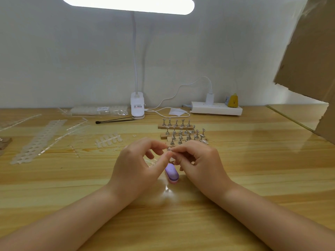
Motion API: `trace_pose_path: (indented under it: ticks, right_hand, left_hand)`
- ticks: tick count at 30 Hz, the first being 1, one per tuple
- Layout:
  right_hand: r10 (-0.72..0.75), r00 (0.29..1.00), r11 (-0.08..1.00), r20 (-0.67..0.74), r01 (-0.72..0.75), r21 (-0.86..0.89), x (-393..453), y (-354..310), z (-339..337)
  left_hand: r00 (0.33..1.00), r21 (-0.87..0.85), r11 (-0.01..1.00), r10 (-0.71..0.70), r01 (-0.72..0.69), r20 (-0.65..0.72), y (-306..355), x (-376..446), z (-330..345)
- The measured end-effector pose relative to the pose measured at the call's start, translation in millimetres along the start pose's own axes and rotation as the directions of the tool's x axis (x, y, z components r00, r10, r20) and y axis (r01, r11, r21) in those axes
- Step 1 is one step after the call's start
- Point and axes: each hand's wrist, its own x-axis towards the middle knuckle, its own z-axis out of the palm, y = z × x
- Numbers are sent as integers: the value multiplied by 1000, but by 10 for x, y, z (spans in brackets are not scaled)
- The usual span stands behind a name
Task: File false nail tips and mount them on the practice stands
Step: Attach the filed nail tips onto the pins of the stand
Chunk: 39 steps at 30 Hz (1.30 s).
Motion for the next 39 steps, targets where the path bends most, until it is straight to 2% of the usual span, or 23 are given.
trace_pose_path:
  ticks: [9, 13, 17, 22, 26, 30, 34, 39]
  right_hand:
    - [-144, 989, 979, 40, 148, -143, -20, -28, -34]
    - [-148, 988, 974, 40, 153, -169, -30, -22, -32]
    - [3, 1000, 996, 26, 0, -91, -20, -31, 7]
    - [149, 989, 989, -7, -149, -20, 2, -31, 25]
    - [238, 971, 959, 12, -233, -161, 30, -1, 30]
    - [404, 907, 885, 116, -356, -300, 57, 19, 38]
    - [444, 886, 852, 134, -371, -370, 76, -5, 28]
    - [369, 925, 817, 87, -278, -505, 105, -81, -172]
  left_hand:
    - [1000, 49, 999, 15, -14, -16, 44, -34, 22]
    - [1000, 56, 998, -1, 0, 9, 25, -31, 15]
    - [1000, 21, 999, -30, 30, 7, 10, -3, 16]
    - [982, -81, 979, -187, 185, -14, -54, 25, 18]
    - [971, -104, 965, -241, 240, 3, -83, 31, 36]
    - [977, -51, 976, -211, 212, 25, -92, 21, 69]
    - [977, -40, 977, -210, 211, 35, -107, 13, 70]
    - [975, -48, 975, -217, 219, 43, -129, 12, 44]
